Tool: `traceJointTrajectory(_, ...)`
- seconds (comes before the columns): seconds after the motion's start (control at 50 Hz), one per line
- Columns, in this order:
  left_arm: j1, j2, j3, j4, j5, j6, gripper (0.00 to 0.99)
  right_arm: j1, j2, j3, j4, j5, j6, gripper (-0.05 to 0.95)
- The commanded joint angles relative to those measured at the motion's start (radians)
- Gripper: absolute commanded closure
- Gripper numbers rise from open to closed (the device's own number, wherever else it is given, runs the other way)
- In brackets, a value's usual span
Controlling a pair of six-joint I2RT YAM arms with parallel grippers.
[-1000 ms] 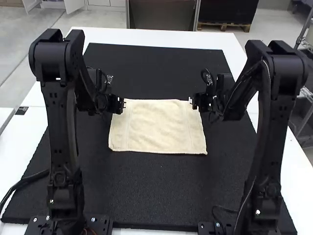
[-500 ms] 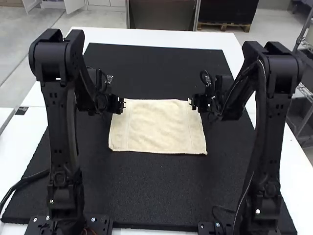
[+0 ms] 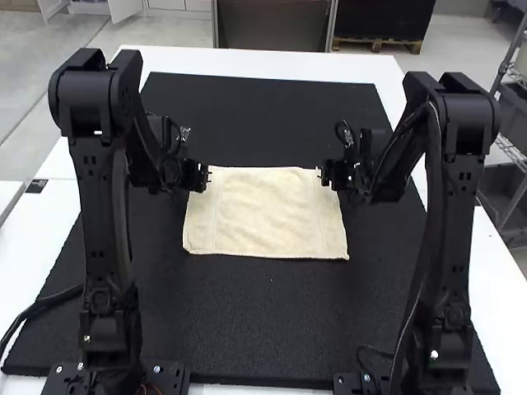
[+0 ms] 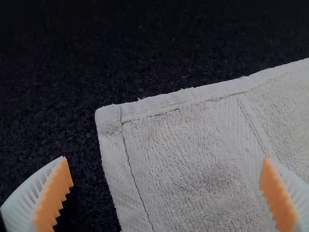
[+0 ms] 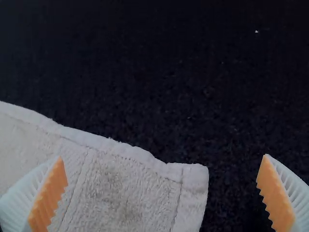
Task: Fold the towel.
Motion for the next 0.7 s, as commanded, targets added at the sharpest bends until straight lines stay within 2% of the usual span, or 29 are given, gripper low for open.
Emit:
traceJointTrajectory(0.0,-0.005,0.006,0.026,-0.006,0.018,0.016,0.093,0.012,0.017,0.022,0.001,-0.010,0.008,-0.01)
traceJointTrajectory(0.62,-0.005,0.005,0.026,-0.015,0.022,0.002,0.095,0.033,0.054,0.044,-0.026,-0.008,0.008,-0.01)
traceJointTrajectory(0.68,-0.005,0.005,0.024,-0.015,0.024,0.002,0.156,0.035,0.054,0.047,-0.028,-0.002,0.008,-0.01)
